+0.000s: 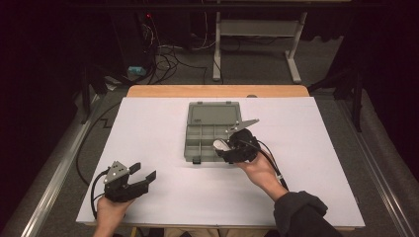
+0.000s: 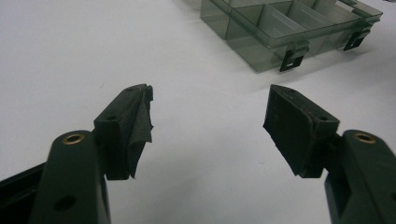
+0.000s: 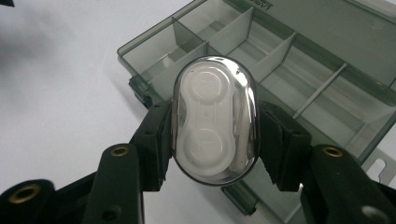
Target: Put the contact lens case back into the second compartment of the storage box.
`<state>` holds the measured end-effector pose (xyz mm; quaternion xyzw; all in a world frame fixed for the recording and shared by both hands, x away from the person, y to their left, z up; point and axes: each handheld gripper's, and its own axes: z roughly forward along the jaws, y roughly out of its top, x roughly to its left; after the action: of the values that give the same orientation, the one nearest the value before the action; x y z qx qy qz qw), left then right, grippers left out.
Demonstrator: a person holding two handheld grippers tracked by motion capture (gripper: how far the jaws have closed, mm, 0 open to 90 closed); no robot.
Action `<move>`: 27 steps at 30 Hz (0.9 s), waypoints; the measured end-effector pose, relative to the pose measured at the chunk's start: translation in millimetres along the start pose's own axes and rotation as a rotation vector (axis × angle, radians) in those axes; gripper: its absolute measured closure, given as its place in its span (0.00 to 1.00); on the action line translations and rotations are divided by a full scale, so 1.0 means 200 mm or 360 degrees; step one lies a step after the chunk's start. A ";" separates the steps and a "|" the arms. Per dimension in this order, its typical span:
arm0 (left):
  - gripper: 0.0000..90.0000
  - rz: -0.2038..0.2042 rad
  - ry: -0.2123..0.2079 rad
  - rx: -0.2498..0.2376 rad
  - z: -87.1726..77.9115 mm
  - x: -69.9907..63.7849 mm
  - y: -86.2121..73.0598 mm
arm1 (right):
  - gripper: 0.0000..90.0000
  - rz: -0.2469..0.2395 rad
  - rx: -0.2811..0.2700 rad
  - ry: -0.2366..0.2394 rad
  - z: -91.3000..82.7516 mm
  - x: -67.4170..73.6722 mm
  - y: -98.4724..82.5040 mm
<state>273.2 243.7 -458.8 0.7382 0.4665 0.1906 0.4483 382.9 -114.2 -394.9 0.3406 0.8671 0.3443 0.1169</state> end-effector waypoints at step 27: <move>0.36 0.0001 -0.0017 0.0001 0.00 0.00 0.00 | 0.55 0.0090 0.0075 -0.0120 0.22 -0.11 0.23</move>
<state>274.1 243.7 -458.8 0.7395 0.4640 0.1867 0.4505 443.0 -81.3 -396.9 0.3803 0.8600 0.3138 0.1318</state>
